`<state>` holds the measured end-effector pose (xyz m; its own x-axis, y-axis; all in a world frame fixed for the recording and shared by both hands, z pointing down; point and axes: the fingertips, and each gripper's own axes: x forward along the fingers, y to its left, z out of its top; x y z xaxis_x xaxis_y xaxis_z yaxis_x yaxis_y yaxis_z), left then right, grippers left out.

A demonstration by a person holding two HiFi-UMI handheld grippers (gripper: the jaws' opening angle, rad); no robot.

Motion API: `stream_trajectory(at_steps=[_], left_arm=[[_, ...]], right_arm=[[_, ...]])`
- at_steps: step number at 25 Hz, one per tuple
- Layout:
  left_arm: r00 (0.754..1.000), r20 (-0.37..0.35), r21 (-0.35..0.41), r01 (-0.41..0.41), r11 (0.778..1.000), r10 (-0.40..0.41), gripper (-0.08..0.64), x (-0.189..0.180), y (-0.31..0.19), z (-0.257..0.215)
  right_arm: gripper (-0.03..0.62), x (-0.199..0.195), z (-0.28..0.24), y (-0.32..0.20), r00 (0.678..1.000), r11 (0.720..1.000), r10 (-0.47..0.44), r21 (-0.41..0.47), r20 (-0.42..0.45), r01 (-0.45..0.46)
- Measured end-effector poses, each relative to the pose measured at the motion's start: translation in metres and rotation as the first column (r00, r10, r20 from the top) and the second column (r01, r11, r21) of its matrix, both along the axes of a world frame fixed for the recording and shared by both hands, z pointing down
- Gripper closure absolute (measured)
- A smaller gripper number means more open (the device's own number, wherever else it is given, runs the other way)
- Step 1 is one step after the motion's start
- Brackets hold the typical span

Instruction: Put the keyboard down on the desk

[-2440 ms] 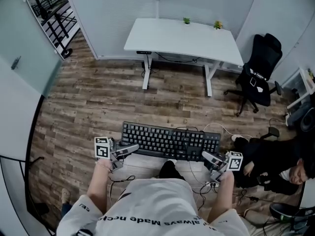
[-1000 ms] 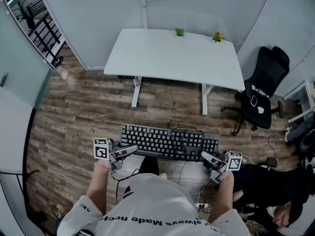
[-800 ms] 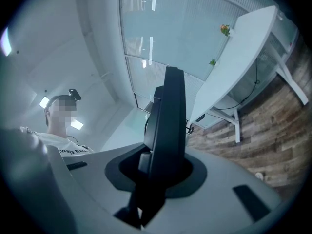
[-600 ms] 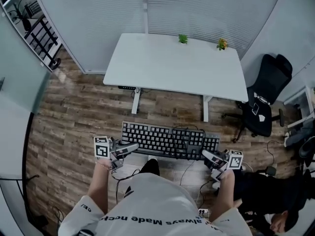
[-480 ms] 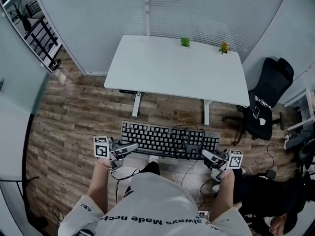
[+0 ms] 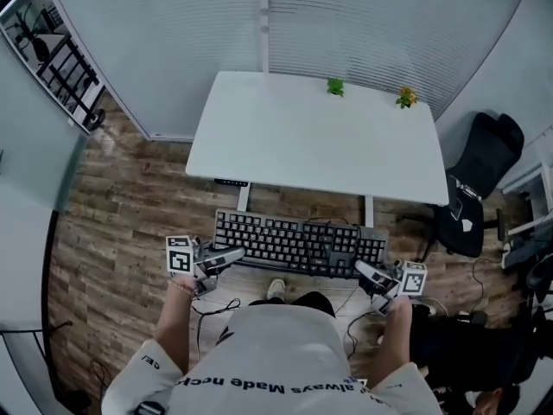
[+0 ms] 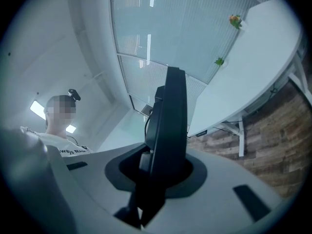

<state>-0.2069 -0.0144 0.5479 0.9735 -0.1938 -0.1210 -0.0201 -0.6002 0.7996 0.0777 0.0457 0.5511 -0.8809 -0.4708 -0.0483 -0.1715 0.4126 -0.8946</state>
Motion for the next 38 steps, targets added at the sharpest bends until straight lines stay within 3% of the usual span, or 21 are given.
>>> stream_trajectory(at_steps=[9,15,29,38], left_arm=[[1.0,0.008,0.007,-0.001,1.0,0.001,0.413,0.001,-0.015,0.01],[1.0,0.016,-0.028,0.019,0.999,-0.019,0.413,0.012,-0.07,0.02],[0.998,0.054,-0.029,0.033,0.999,-0.032,0.411,0.076,-0.192,0.007],[0.996,0.076,-0.033,0.04,0.999,-0.038,0.41,0.134,-0.266,0.007]], right_arm=[[0.491,0.0,0.011,-0.015,1.0,1.0,-0.003,0.022,-0.015,0.003],[0.489,0.011,0.018,-0.074,1.0,1.0,-0.007,-0.028,0.004,0.007],[0.488,0.071,0.009,-0.202,0.999,0.999,-0.038,0.024,-0.01,0.038],[0.488,0.131,0.018,-0.273,0.999,0.999,-0.024,-0.036,0.035,0.025]])
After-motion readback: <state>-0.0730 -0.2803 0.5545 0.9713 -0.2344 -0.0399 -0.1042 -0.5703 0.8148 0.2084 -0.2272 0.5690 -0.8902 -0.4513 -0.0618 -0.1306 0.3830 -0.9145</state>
